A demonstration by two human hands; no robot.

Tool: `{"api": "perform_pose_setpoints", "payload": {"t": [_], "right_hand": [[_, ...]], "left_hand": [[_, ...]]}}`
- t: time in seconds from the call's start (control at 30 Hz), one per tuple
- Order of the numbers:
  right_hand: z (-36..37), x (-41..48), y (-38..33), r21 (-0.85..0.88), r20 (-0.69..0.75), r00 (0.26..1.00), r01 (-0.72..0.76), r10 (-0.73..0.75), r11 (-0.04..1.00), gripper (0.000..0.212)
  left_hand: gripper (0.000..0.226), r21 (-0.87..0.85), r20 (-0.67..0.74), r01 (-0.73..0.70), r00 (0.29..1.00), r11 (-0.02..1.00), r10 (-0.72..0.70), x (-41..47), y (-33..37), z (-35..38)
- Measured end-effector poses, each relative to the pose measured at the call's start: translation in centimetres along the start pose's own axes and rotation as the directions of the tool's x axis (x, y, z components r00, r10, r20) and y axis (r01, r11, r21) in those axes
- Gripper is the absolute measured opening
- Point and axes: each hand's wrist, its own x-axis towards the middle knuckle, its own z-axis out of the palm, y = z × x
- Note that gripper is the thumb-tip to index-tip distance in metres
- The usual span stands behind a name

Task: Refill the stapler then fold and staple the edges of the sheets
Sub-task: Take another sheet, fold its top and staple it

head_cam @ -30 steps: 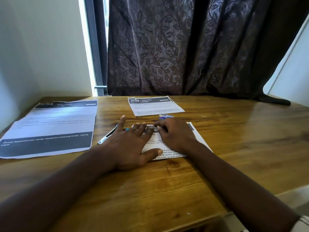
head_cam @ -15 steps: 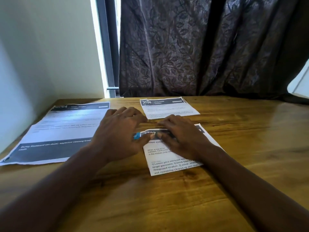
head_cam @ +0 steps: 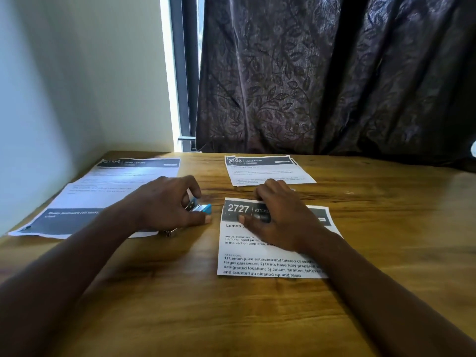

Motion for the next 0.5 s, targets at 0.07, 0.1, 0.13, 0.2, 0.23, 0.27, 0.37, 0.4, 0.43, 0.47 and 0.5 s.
{"api": "perform_pose_setpoints", "payload": {"t": [0.07, 0.1, 0.13, 0.2, 0.23, 0.27, 0.37, 0.4, 0.43, 0.47, 0.5], "right_hand": [[-0.2, -0.2, -0.1, 0.094, -0.021, 1.000, 0.002, 0.000, 0.996, 0.040], [-0.2, -0.3, -0.1, 0.139, -0.016, 1.000, -0.009, 0.011, 0.990, 0.039], [-0.3, -0.3, -0.1, 0.175, -0.008, 1.000, -0.020, 0.021, 0.984, 0.038], [-0.2, -0.3, 0.1, 0.217, -0.009, 1.000, -0.022, 0.024, 0.976, 0.036], [-0.2, -0.3, 0.1, 0.219, -0.019, 1.000, -0.019, 0.023, 0.976, 0.035], [-0.1, -0.2, 0.2, 0.214, -0.027, 0.999, -0.020, 0.027, 0.977, 0.036], [-0.1, -0.2, 0.4, 0.247, -0.055, 0.998, -0.022, 0.037, 0.969, 0.033], [-0.1, -0.3, 0.4, 0.287, -0.070, 0.997, -0.014, 0.036, 0.958, 0.027], [-0.3, -0.4, 0.4, 0.325, -0.089, 0.995, -0.004, 0.034, 0.946, 0.023], [-0.4, -0.4, 0.4, 0.354, -0.105, 0.994, 0.004, 0.036, 0.935, 0.020], [-0.6, -0.4, 0.4, 0.376, -0.113, 0.993, 0.009, 0.037, 0.927, 0.020]], "left_hand": [[0.050, -0.012, 0.025, 0.016, 1.000, 1.000, -0.016, 0.1, -0.1, -0.4], [0.049, -0.033, 0.022, 0.015, 1.000, 0.999, -0.015, 0.1, -0.2, -0.5], [0.048, -0.061, 0.009, 0.005, 1.000, 0.998, -0.004, 0.1, -0.3, -0.6], [0.049, -0.124, -0.046, -0.045, 0.998, 0.991, 0.040, 0.1, -0.3, -0.3], [0.050, -0.162, -0.079, -0.070, 0.995, 0.984, 0.058, 0.1, -0.3, -0.1], [0.051, -0.217, -0.103, -0.095, 0.992, 0.971, 0.074, 0.2, -0.2, 0.2], [0.053, -0.482, -0.115, -0.171, 0.985, 0.859, 0.131, 0.3, 0.2, 0.8], [0.049, -0.542, -0.116, -0.193, 0.981, 0.818, 0.154, 0.3, 0.4, 0.9], [0.045, -0.581, -0.113, -0.207, 0.978, 0.787, 0.173, 0.3, 0.5, 1.1], [0.043, -0.611, -0.100, -0.211, 0.977, 0.763, 0.190, 0.3, 0.5, 1.3], [0.044, -0.642, -0.081, -0.209, 0.975, 0.738, 0.207, 0.3, 0.6, 1.6]]}}
